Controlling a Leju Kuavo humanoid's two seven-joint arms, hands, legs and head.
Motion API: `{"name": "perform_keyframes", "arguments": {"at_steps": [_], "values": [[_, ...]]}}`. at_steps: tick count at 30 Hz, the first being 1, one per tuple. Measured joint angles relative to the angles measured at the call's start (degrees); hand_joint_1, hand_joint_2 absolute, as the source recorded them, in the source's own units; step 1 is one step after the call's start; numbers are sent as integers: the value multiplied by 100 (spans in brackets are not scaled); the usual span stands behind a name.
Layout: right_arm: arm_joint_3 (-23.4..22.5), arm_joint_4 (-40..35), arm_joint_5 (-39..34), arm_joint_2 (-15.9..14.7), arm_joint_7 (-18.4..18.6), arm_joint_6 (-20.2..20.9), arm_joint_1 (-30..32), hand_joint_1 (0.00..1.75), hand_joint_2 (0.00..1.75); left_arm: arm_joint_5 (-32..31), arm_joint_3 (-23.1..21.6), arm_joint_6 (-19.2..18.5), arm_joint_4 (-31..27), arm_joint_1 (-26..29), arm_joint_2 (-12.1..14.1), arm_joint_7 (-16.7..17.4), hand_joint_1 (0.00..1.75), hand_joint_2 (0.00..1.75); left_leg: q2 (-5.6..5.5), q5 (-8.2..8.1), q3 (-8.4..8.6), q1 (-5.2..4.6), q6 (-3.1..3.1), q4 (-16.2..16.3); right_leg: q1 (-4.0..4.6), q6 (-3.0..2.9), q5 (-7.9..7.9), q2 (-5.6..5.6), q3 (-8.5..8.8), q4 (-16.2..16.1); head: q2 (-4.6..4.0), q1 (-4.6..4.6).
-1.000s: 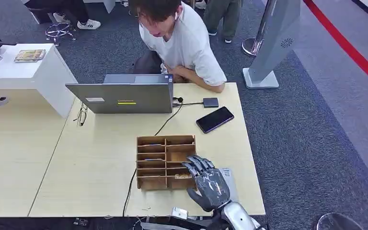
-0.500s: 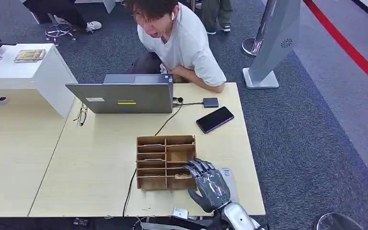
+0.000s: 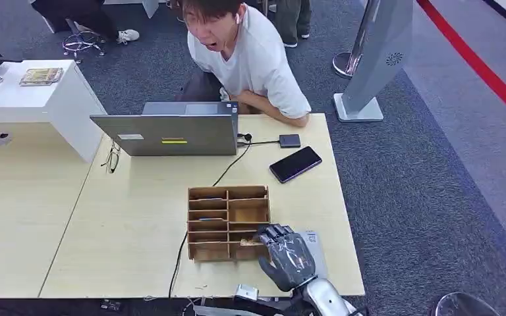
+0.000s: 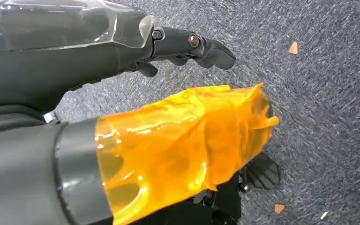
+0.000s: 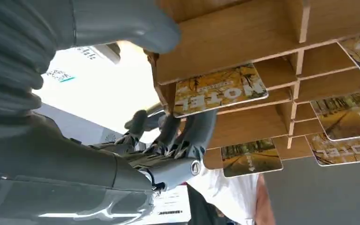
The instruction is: Pass the card to the sensor for recognition and then transmit it.
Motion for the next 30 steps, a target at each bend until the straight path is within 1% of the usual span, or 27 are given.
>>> {"name": "perform_keyframes", "arguments": {"at_steps": [3, 4, 8, 9, 10, 11, 13, 15, 18, 19, 21, 22, 24, 28, 30], "values": [[0, 2, -7, 11, -2, -9, -28, 84, 175, -9, -79, -2, 0, -1, 0, 66, 0, 0, 0, 0, 1, 0, 0, 0, 0, 0, 0, 0, 1, 0, 0, 0], [0, 2, -9, 11, 0, -11, -28, 87, 175, -7, -113, -2, 0, 0, 2, 76, 0, 0, 0, 0, 1, 0, 0, 0, 0, 0, 0, 0, 1, 0, 0, 2], [0, 2, -13, 13, 0, -20, -29, 87, 175, -7, -252, -2, 0, -1, 4, 109, 0, 0, 0, 0, 2, 0, 0, 0, 0, 0, 0, 0, 2, 0, 0, 2], [0, 2, -13, 13, 0, -24, -30, 94, 175, -9, -280, -2, 0, -1, 4, 123, 0, 0, 0, 0, 2, 0, 0, 0, 0, 0, 0, 0, 2, 0, 0, 2], [0, 2, -13, 13, 0, -26, -30, 124, 175, -9, -304, -2, 0, -1, 4, 125, 0, 0, 0, 0, 2, 0, 0, 0, 0, 0, 0, 0, 2, 0, 0, 2], [0, 2, -13, 13, 0, -28, -30, 138, 175, -9, -319, -2, 0, -1, 4, 125, 0, 0, 0, 0, 2, 0, 0, 0, 0, 0, 0, 0, 2, 0, 0, 0], [0, 2, -30, 13, 0, -44, -35, 150, 175, -7, -361, 0, 0, -1, 7, 131, 0, 0, 0, 0, 3, 0, 0, 0, 0, 0, 0, 0, 2, 0, 0, 0], [0, 4, -66, 13, 4, -50, -32, 148, 175, 2, -400, 7, 0, -1, 7, 133, 0, 0, 0, 0, 2, 0, 0, 0, 0, 0, 0, 0, 2, 0, 0, 2], [0, 4, -66, 15, 4, -83, -42, 162, 175, 4, -409, 22, 0, -3, 7, 112, 0, 0, 0, 0, 3, 0, 0, 0, 0, 0, 0, 0, 2, 0, 0, 0], [0, 4, -66, 15, 2, -109, -38, 173, 175, 7, -409, 22, 0, -3, 7, 90, 0, 0, 0, 0, 3, 0, 0, 0, 0, 0, 0, 0, 2, 0, 0, 2], [0, 2, -76, 15, 2, -157, -36, 171, 175, 7, -409, 22, 0, -3, 7, 63, 0, 0, 0, 0, 3, 0, 0, 0, 0, 0, 0, 0, 2, 0, 0, 0], [0, 2, -81, 15, 2, -179, -34, 175, 175, 7, -409, 20, 0, -3, 7, 61, 0, 0, 0, 0, 3, 0, 0, 0, 0, 0, 0, 0, 2, 0, 0, 2], [0, 2, -87, 15, -22, -247, -20, 175, 175, -2, -409, -6, 0, -4, 7, 57, 0, 0, 1, 0, 3, 0, 0, 0, 0, 0, 0, 0, 2, 0, 0, 2], [0, 2, -107, 77, -107, -400, 3, 175, 175, -157, -486, -472, 0, 14, 127, 208, 0, 0, 0, 0, 3, 3, 0, 0, 2, 0, 0, 0, 2, 1, 0, 2], [0, 0, -116, 127, -140, -487, 6, 175, 175, -147, -551, -579, 0, 16, 203, 258, 0, 0, 0, 0, 3, 3, -1, 0, 2, 0, 0, 0, 2, 1, 0, 0]]}}
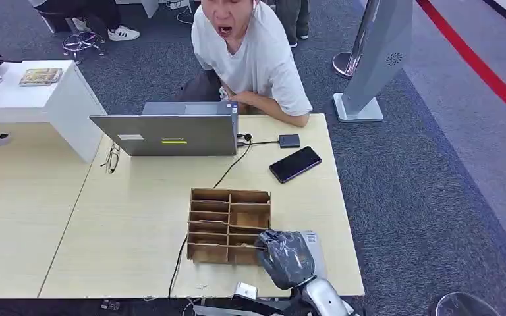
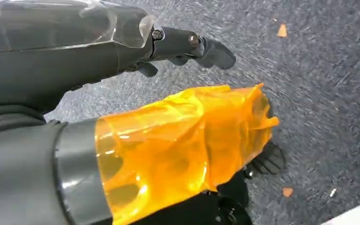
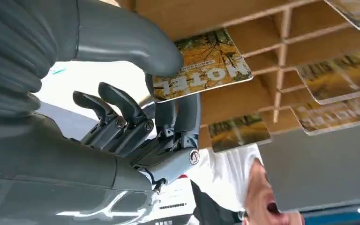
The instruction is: Pass the card to the sensor for recognition and then transmit it.
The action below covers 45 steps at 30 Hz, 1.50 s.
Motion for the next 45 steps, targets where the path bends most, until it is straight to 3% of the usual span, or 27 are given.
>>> {"name": "perform_keyframes", "arguments": {"at_steps": [7, 18, 29, 37, 41, 43, 45], "values": [[-2, -99, -190, 70, -355, -352, 58, 175, 175, 140, -120, -16, 17, 9, 81, -15, 0, 0, 0, 0, -1, -1, 0, 0, -1, 0, 0, 0, 0, 1, 0, 4], [-573, -868, -461, 448, -1681, -385, 498, 175, 175, 155, -129, -24, 35, 21, 98, -76, 0, 0, -1, 0, -1, -1, 0, 0, 0, 0, 0, 0, 0, 1, 0, 2], [-820, -1523, -1641, 619, -2622, -387, 745, 175, 175, 155, -129, -42, 35, 25, 98, -127, 0, 0, 0, 0, -1, -1, 0, 0, -1, 0, 0, 0, 1, 0, 0, 2], [-1100, -1860, -2000, 831, -3520, -394, 920, 175, 175, 155, -129, -44, 35, 30, 96, -155, 0, 0, -1, 0, 0, 0, -1, 0, 0, 0, 0, 0, 0, 1, 0, 2], [-1117, -1869, -2008, 846, -3556, -394, 924, 175, 175, 155, -129, -42, 35, 30, 98, -159, 0, 0, -1, 0, 0, 0, 0, 0, 0, 0, 0, 0, 0, 1, 0, 2], [-1390, -1991, -2098, 1076, -3972, -396, 1026, 175, 175, 155, -129, -37, 35, 31, 96, -181, 0, 0, -1, 0, -1, 0, -1, 0, 0, 0, 0, 0, 0, 1, 0, 2], [-1593, -2253, -2144, 1248, -4007, -400, 1094, 175, 175, 155, -129, -33, 35, 32, 94, -186, 0, 0, 0, 0, 0, 0, 0, 0, 0, 0, 0, 0, 0, 1, 0, 2]]}}
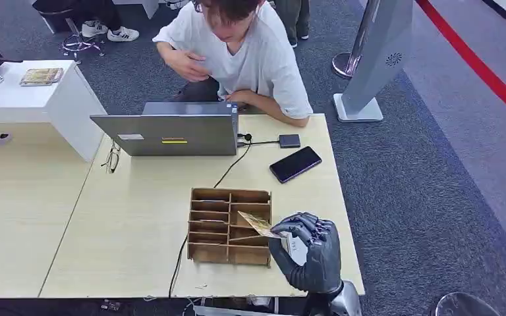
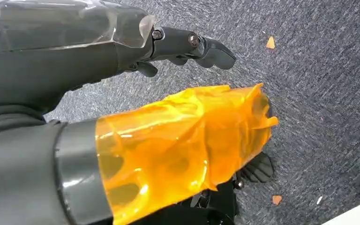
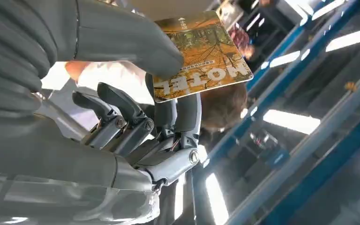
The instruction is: Pass the card to the sensor for recognition and then transmit it.
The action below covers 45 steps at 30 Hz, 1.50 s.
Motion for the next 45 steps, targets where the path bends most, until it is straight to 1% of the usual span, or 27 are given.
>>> {"name": "perform_keyframes", "arguments": {"at_steps": [6, 28, 34, 45], "values": [[-114, -184, 0, 112, -11, -2, 45, 175, 175, 0, 0, 2, 0, 0, -2, -2, 0, 0, 0, 0, 0, 0, 0, 0, 0, 0, 0, 0, 1, 0, 0, 0], [-83, -118, -66, 197, -17, 0, -184, 175, 175, -4, -277, 44, 0, -3, -4, 30, 0, 0, -1, 0, -1, 0, 0, 0, 0, 0, 0, 0, 2, 0, 0, 0], [-24, 70, 101, 300, -11, 0, -499, 175, 175, -2, -431, 70, 0, -10, -2, 98, 0, 0, 0, 3, 1, 0, -3, 0, 0, -1, 1, 0, 2, 2, 0, 0], [116, 528, 441, 524, 299, 0, -1145, 175, 175, -2, -703, 66, 0, -21, -2, 122, 0, 0, 0, 6, 1, 0, -4, 0, 0, -2, 2, 1, 2, 4, 0, 0]]}}
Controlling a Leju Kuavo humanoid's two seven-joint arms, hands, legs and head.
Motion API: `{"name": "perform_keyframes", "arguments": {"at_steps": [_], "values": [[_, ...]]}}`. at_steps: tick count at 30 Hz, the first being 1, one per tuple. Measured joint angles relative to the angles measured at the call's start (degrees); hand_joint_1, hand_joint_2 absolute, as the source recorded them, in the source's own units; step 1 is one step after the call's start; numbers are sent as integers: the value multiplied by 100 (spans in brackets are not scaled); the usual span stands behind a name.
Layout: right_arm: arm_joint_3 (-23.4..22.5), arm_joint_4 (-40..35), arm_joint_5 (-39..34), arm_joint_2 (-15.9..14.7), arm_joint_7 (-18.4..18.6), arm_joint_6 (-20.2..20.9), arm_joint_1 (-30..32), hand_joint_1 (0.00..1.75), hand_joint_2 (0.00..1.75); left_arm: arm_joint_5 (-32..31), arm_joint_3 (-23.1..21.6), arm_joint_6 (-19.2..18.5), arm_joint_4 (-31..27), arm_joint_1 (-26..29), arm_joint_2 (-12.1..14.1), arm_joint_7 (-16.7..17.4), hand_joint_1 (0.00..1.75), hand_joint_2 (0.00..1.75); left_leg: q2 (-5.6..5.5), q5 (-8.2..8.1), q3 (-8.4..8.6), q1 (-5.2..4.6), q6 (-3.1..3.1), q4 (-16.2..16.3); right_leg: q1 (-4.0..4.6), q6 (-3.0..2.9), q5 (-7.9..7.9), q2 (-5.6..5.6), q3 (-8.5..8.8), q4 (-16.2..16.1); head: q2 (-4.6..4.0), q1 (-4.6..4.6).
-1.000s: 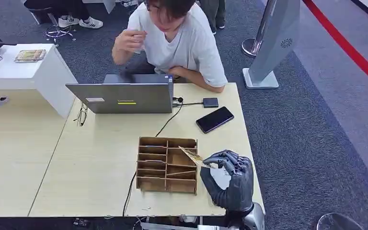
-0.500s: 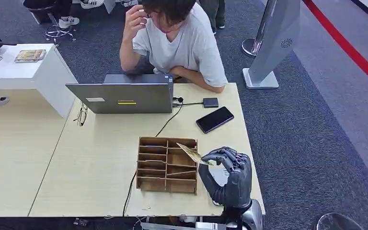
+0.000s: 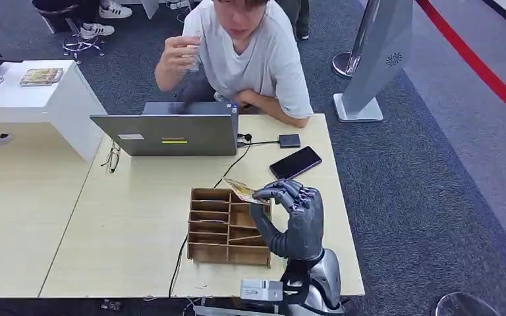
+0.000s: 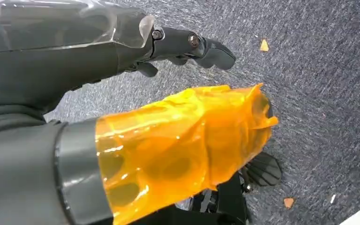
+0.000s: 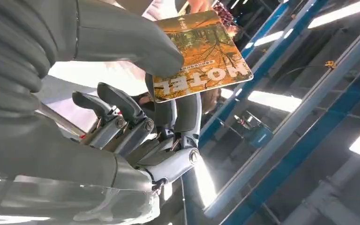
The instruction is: Pass the card to the sensor for recognition and then transmit it.
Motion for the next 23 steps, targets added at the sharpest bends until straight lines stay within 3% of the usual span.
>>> {"name": "perform_keyframes", "arguments": {"at_steps": [8, 12, 23], "values": [[157, 383, 352, 90, 588, 0, -427, 175, 175, 0, -179, 22, 0, -10, 13, 28, 0, 0, 0, 0, 0, 0, 0, 0, 0, 0, 0, 0, 0, 0, 0, -2], [247, 514, 407, 96, 712, 0, -526, 175, 175, 0, -206, 26, 0, -10, 28, 42, 0, 0, -1, 0, 0, 0, 0, 0, 0, 0, 0, -1, 0, 0, 0, 0], [765, 883, 647, 42, 2053, 0, -1125, 175, 175, 0, -319, 66, -31, -16, 59, 94, 0, 0, 1, 3, 0, 0, -4, 0, 0, -2, 1, 1, -2, 1, 0, 0]]}}
